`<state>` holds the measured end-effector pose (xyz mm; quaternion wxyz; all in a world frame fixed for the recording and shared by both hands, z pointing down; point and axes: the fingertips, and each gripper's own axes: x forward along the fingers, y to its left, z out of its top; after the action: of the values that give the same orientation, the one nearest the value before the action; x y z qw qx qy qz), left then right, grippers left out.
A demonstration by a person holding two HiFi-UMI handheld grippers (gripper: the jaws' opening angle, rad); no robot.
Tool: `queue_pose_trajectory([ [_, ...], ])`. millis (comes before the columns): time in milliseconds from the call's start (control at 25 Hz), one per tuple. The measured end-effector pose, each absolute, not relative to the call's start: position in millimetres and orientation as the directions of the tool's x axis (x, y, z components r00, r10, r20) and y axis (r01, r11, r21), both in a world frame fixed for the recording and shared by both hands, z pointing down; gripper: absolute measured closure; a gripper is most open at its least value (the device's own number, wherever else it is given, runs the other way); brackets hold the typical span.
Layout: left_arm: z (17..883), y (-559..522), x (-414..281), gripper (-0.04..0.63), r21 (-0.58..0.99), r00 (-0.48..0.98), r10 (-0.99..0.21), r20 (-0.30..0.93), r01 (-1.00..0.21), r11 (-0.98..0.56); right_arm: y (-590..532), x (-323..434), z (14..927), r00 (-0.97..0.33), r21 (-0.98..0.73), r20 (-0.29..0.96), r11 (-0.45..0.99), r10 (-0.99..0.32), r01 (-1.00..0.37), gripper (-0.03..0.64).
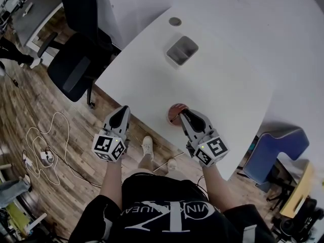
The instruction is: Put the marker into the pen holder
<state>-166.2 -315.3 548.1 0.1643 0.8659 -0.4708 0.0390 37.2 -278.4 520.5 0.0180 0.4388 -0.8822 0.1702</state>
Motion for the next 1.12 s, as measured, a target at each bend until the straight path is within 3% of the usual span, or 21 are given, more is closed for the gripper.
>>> queue_pose_trajectory([
  [640, 544.0, -309.3, -167.4, 0.578, 0.253, 0.546, -0.811, 0.213, -0.832, -0.493, -282.1, 48.4, 508.3, -0.597, -0.276, 0.144, 0.548, -0.789, -0.79, 0.458],
  [1120, 537.4, -299.7, -165.2, 0.578, 0.244, 0.536, -0.82, 0.202, -0.838, -0.488, -278.5, 58.2, 498.6, -0.586, -0.268, 0.121, 0.542, -0.801, -0.796, 0.453],
])
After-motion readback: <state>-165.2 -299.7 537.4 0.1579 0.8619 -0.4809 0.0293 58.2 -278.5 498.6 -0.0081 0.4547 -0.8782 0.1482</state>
